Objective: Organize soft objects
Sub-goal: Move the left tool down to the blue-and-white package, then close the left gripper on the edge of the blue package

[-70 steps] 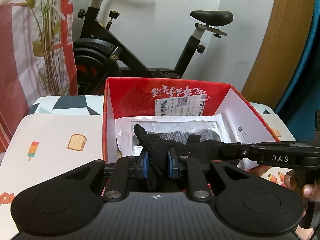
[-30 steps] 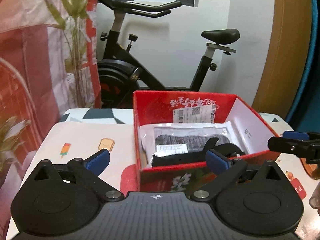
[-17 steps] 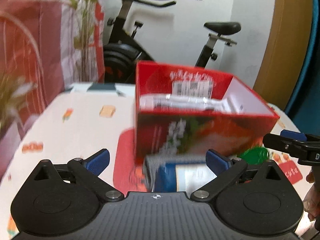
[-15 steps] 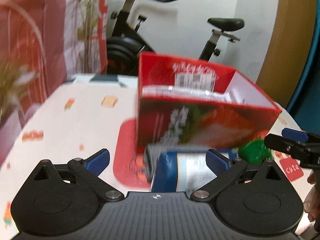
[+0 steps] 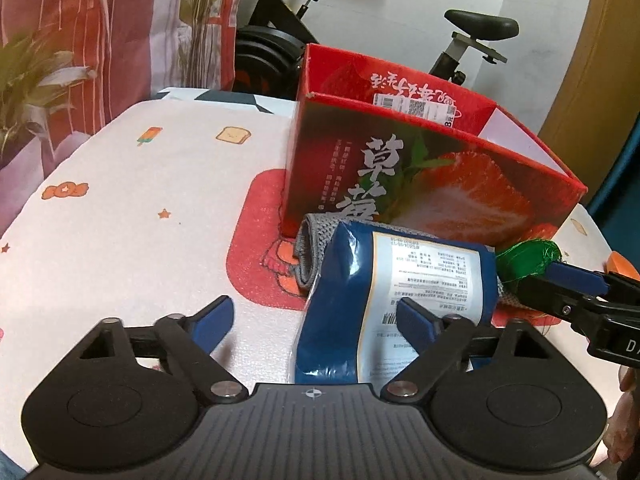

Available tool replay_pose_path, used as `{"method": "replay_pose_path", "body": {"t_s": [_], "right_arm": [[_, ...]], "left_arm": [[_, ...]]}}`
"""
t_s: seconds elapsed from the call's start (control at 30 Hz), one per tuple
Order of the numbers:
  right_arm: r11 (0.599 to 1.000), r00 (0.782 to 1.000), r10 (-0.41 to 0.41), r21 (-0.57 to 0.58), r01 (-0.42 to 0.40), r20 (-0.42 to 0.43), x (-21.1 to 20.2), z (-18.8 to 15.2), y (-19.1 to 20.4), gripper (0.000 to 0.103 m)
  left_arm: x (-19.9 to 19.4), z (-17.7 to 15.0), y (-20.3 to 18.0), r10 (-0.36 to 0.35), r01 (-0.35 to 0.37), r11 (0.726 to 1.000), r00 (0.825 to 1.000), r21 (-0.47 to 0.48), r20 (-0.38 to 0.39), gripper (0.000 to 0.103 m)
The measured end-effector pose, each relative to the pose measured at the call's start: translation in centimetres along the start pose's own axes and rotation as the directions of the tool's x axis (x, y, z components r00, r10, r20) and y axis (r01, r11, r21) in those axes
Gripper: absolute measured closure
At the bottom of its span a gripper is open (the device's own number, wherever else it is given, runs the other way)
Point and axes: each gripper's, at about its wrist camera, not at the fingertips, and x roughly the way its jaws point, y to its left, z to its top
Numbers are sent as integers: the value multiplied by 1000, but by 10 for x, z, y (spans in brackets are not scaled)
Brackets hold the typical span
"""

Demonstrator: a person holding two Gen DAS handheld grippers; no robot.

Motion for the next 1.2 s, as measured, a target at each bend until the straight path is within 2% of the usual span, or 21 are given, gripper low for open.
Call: {"method": "replay_pose_path", "body": {"t_s": [0.17,0.23,0.4,0.6,0.8,1.0,1.2], "right_arm": [[999,999,38,-7,-38,-26,5,-3,2,47],[998,998,53,-18,-54,-34,7,-6,3,55],[997,994,69,-31,-72,-90,21,-20,10,57],[998,991,62,-11,-64,-121,28,-28,5,63],[998,989,62,-9,-64,-131,30,-32,3,64],[999,989,33,-27,-37,-146,33,-35,4,78],[999,989,41,-21,-44,-142,31,-36,2,80]], "left_arm": [[6,-6,0,-25,25,1000,999,-8,-21,34],[8,-9,2,-36,35,999,999,-17,-28,39],[16,-13,3,-55,54,998,997,-30,-55,46],[24,-20,1,-69,68,998,994,-19,-86,48],[25,-22,0,-64,64,998,995,-2,-77,48],[25,-22,-1,-62,63,998,996,3,-68,47],[24,-21,5,-76,74,997,995,-35,-63,51]]}}
